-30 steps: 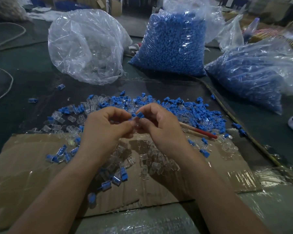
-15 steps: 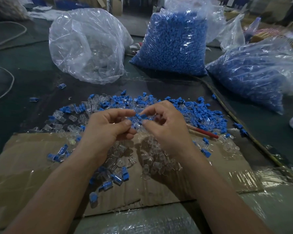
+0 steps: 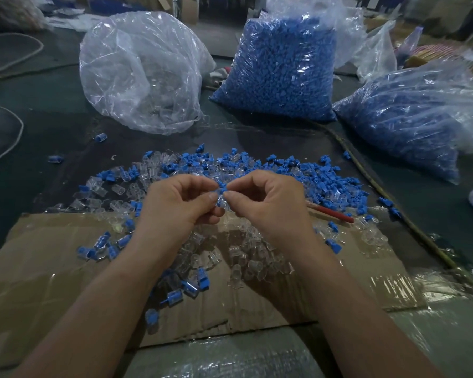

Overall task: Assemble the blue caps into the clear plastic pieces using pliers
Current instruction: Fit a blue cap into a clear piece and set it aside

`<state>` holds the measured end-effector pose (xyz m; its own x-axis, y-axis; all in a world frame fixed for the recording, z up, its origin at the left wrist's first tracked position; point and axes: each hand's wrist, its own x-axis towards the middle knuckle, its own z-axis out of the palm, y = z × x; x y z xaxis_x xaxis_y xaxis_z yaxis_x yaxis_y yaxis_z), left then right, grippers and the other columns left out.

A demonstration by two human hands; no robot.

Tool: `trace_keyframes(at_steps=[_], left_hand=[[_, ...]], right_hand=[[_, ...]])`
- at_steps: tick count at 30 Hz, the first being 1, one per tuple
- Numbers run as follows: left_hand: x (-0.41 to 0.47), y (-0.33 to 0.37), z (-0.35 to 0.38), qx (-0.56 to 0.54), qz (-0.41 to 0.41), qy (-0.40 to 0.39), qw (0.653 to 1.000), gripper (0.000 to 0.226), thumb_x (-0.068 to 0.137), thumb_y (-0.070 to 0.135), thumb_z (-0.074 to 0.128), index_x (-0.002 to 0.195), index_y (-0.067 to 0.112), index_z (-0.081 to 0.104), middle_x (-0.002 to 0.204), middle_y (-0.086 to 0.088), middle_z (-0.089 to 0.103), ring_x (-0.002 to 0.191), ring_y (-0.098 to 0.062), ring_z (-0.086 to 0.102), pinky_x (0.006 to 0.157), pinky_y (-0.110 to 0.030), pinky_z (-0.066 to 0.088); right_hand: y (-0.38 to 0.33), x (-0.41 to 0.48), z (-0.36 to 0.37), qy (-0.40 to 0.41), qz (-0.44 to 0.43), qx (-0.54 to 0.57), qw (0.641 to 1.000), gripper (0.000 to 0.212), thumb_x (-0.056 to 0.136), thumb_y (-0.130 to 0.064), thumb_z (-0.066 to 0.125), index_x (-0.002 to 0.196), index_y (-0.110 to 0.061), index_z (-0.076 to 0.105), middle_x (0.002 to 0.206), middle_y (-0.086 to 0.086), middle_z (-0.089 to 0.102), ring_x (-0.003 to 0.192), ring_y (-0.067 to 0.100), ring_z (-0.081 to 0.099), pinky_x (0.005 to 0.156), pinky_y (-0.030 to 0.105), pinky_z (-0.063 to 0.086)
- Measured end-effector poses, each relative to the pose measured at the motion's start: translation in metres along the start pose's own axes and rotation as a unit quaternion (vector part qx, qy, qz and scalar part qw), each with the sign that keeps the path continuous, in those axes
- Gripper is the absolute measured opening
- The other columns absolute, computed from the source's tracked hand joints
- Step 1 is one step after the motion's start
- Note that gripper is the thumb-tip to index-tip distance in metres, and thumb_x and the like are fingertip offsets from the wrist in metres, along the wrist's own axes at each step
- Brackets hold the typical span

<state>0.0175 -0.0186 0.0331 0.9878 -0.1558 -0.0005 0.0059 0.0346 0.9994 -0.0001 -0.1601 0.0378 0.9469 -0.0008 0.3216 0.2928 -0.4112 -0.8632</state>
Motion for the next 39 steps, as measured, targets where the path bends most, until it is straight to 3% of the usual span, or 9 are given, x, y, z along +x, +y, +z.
trace_keyframes(at_steps=[8, 14, 18, 23, 29, 35, 39], left_hand=[[-0.001, 0.001, 0.001, 0.037, 0.03, -0.003, 0.999, 0.016, 0.079, -0.004, 0.061, 0.077, 0.012, 0.063, 0.069, -0.005, 0.067, 0.058, -0.012, 0.067, 0.053, -0.017, 0.053], [0.0, 0.0, -0.001, 0.021, 0.013, -0.014, 1.0, 0.015, 0.082, -0.006, 0.058, 0.077, 0.007, 0.062, 0.059, -0.002, 0.066, 0.055, -0.01, 0.064, 0.053, -0.017, 0.053], [0.0, 0.002, -0.003, 0.028, 0.018, -0.023, 0.999, 0.013, 0.082, -0.003, 0.059, 0.077, 0.009, 0.063, 0.061, -0.003, 0.068, 0.055, -0.012, 0.066, 0.051, -0.018, 0.053], [0.0, 0.003, -0.003, 0.015, 0.012, -0.029, 0.999, 0.013, 0.081, -0.002, 0.06, 0.075, 0.01, 0.064, 0.059, -0.001, 0.068, 0.053, -0.012, 0.065, 0.05, -0.017, 0.052], [-0.001, 0.005, -0.007, -0.021, -0.016, -0.05, 0.998, 0.006, 0.073, 0.0, 0.064, 0.078, 0.005, 0.065, 0.061, -0.006, 0.069, 0.054, -0.014, 0.066, 0.049, -0.017, 0.051], [-0.001, 0.008, -0.009, -0.036, -0.017, -0.045, 0.998, 0.015, 0.06, 0.008, 0.067, 0.075, 0.005, 0.064, 0.058, -0.006, 0.068, 0.049, -0.013, 0.063, 0.046, -0.017, 0.05], [-0.001, 0.009, -0.009, -0.038, -0.023, -0.047, 0.998, 0.008, 0.069, 0.0, 0.065, 0.075, 0.005, 0.065, 0.057, -0.007, 0.067, 0.048, -0.013, 0.063, 0.045, -0.017, 0.049]], right_hand=[[0.002, 0.0, 0.0, -0.015, -0.011, -0.001, 1.0, 0.013, 0.075, -0.015, 0.074, 0.076, -0.025, 0.066, 0.064, -0.016, 0.063, 0.06, -0.004, 0.063, 0.056, 0.008, 0.046], [0.004, -0.001, 0.001, -0.013, -0.067, -0.032, 0.997, 0.015, 0.074, -0.011, 0.073, 0.09, -0.01, 0.072, 0.072, -0.019, 0.063, 0.072, -0.003, 0.064, 0.065, 0.009, 0.049], [0.005, 0.001, 0.003, 0.015, -0.132, -0.105, 0.986, 0.022, 0.074, -0.014, 0.073, 0.094, -0.007, 0.072, 0.083, -0.004, 0.069, 0.083, 0.003, 0.061, 0.073, 0.012, 0.05], [0.006, 0.001, 0.002, 0.018, -0.117, -0.094, 0.989, 0.021, 0.074, -0.02, 0.072, 0.093, -0.01, 0.072, 0.083, -0.007, 0.067, 0.079, 0.004, 0.062, 0.072, 0.018, 0.052], [0.009, 0.002, 0.001, 0.025, -0.133, -0.085, 0.987, 0.019, 0.072, -0.019, 0.073, 0.09, -0.012, 0.072, 0.078, -0.015, 0.06, 0.078, 0.003, 0.06, 0.069, 0.013, 0.048], [0.009, 0.001, -0.001, -0.017, -0.122, -0.019, 0.992, 0.032, 0.07, -0.014, 0.075, 0.1, -0.021, 0.065, 0.084, -0.015, 0.062, 0.08, 0.003, 0.062, 0.072, 0.015, 0.051], [0.01, 0.003, -0.003, -0.024, -0.152, -0.017, 0.988, 0.033, 0.073, -0.009, 0.072, 0.103, -0.019, 0.063, 0.088, -0.017, 0.061, 0.084, -0.001, 0.061, 0.073, 0.012, 0.047]])
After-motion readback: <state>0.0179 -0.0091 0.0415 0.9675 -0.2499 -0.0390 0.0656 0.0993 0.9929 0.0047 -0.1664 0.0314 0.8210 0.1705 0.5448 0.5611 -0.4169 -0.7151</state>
